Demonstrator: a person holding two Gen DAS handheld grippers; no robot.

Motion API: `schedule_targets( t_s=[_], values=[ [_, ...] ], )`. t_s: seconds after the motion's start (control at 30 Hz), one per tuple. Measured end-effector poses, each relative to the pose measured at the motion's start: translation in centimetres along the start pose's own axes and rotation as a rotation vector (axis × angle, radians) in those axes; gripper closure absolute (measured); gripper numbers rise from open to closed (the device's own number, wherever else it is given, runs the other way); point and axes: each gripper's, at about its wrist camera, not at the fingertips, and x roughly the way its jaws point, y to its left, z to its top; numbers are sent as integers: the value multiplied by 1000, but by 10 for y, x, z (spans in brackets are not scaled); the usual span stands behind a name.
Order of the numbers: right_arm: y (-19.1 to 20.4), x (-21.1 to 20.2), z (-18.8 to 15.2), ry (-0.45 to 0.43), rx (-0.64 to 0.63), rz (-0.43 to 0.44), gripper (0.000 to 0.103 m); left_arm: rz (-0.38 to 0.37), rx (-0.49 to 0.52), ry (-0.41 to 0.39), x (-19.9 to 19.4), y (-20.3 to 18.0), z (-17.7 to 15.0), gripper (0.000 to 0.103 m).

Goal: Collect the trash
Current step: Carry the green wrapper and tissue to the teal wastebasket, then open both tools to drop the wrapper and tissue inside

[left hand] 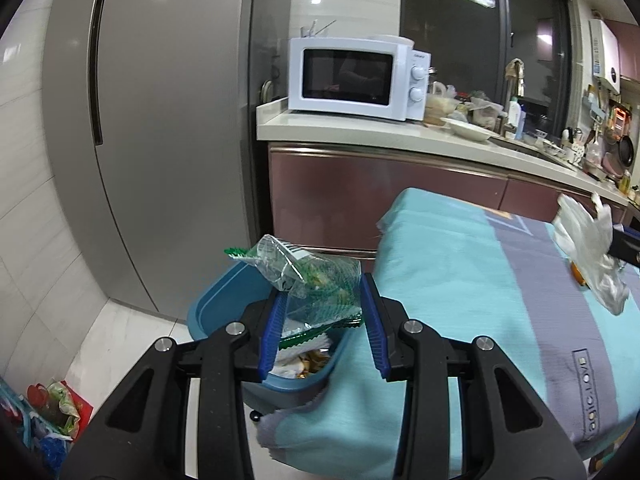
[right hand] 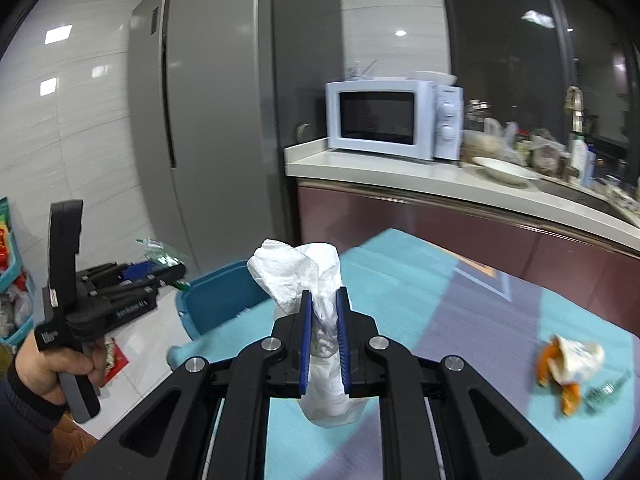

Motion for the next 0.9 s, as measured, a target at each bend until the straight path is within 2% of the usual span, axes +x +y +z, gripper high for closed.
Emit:
schedule_targets(
  t_s=[0.17,0.43,0.67,0.9],
  values=[
    [14,45,20,41,-5,96,93,43,2,25,23,15,6,66],
    [39,137,41,170,-12,218,93,71,-12,96,82,45,14,65],
    [57,209,48,314,-18,275,93,62,-40,169,141,59,18,65],
    [76,264,38,446,-56,274,93,51,-30,246,190,58,10,64]
  ],
)
